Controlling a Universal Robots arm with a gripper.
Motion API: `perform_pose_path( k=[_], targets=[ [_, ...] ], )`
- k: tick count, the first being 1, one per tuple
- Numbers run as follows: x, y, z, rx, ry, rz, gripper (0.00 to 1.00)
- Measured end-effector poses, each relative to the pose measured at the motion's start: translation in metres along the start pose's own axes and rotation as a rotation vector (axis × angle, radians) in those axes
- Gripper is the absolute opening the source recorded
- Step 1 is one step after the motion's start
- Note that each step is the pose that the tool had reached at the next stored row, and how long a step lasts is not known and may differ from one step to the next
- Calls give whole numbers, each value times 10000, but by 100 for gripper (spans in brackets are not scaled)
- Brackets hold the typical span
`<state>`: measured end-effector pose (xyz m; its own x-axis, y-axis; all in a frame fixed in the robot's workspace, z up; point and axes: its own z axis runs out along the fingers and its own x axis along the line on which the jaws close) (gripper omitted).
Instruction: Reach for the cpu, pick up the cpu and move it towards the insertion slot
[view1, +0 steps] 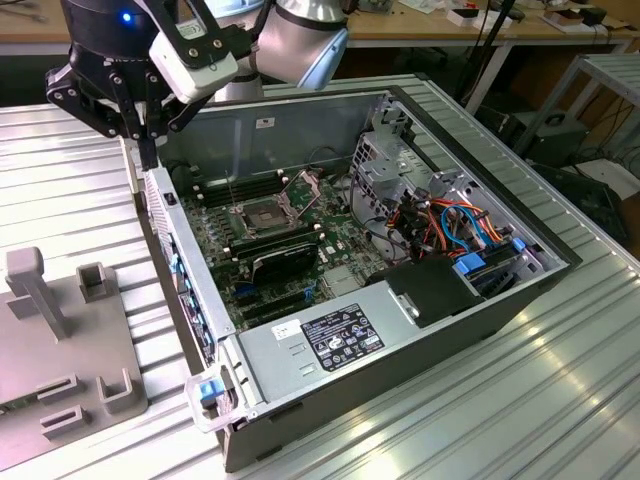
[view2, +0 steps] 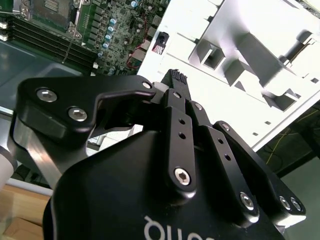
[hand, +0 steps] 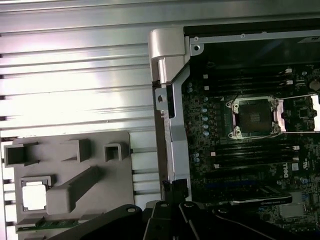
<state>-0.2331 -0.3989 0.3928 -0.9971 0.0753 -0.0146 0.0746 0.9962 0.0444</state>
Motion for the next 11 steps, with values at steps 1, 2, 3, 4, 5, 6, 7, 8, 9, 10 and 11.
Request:
perform_pose_path(
  k=[1,2,3,4,5,6,7,8,9,10,11],
  targets=[
    [10,-1,0,0,3,1,11],
    [20,-1,0,0,7,1,11],
    [28,-2,0,1,11,1,11],
    [39,-3,0,1,13,0,11],
    [49,-4,0,2,16,1,11],
    [61,-4,0,1,20,2,11],
    [66,-5,0,1,22,1,11],
    [71,-5,0,1,24,1,11],
    [75,-6,0,2,27,1,11],
    [80,-6,0,2,29,1,11],
    [84,-6,0,2,31,0,11]
  ],
)
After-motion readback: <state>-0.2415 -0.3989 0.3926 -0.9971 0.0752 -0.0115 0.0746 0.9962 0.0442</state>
